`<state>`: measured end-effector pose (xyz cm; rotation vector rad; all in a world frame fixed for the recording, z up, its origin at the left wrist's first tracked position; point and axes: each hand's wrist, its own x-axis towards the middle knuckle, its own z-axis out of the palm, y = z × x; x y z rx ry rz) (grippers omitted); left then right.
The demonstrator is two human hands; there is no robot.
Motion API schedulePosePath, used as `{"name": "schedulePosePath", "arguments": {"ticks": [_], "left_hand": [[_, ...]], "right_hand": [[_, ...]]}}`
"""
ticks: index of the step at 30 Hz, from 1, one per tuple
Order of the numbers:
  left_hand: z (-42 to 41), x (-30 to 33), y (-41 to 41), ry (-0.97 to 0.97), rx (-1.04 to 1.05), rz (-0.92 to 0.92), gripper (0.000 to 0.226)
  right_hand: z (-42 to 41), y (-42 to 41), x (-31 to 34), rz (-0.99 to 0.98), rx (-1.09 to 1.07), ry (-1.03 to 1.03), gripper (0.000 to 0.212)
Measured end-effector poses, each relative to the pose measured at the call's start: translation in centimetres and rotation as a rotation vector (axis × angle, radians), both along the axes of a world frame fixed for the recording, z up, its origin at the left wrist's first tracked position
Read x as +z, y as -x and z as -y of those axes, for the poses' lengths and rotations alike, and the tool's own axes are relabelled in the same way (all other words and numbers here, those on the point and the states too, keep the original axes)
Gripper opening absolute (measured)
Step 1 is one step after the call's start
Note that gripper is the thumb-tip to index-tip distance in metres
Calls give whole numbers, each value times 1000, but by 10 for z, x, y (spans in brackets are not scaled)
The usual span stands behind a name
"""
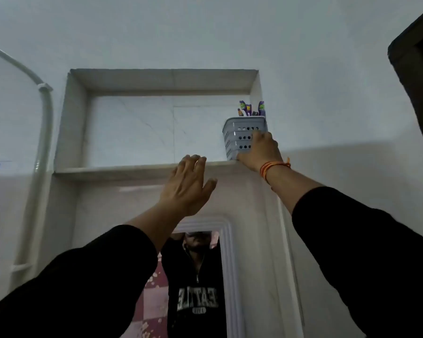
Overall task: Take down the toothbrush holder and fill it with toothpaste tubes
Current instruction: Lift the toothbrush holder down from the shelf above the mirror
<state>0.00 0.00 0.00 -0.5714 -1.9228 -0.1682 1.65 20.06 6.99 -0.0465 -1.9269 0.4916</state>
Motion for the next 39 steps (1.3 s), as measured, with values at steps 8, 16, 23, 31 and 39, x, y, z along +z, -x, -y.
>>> {"name": "schedulePosePath", "arguments": {"ticks": [8,16,23,31,39], "left_hand": [[-23,7,56,28,155,-21,79],[-20,13,49,62,139,111,81],[-11,16,15,8,-24,378,85],[29,-24,-45,-88,-147,359,82],[77,-114,-88,-119,-196,496,71]], "right_hand": [[8,47,30,-78,18,168,135],[8,40,42,-101,140,377,127],[20,-16,38,-96,225,375,111],[53,-92,2,-44,272,352,112],[96,-128,-125,102,316,447,118]]}}
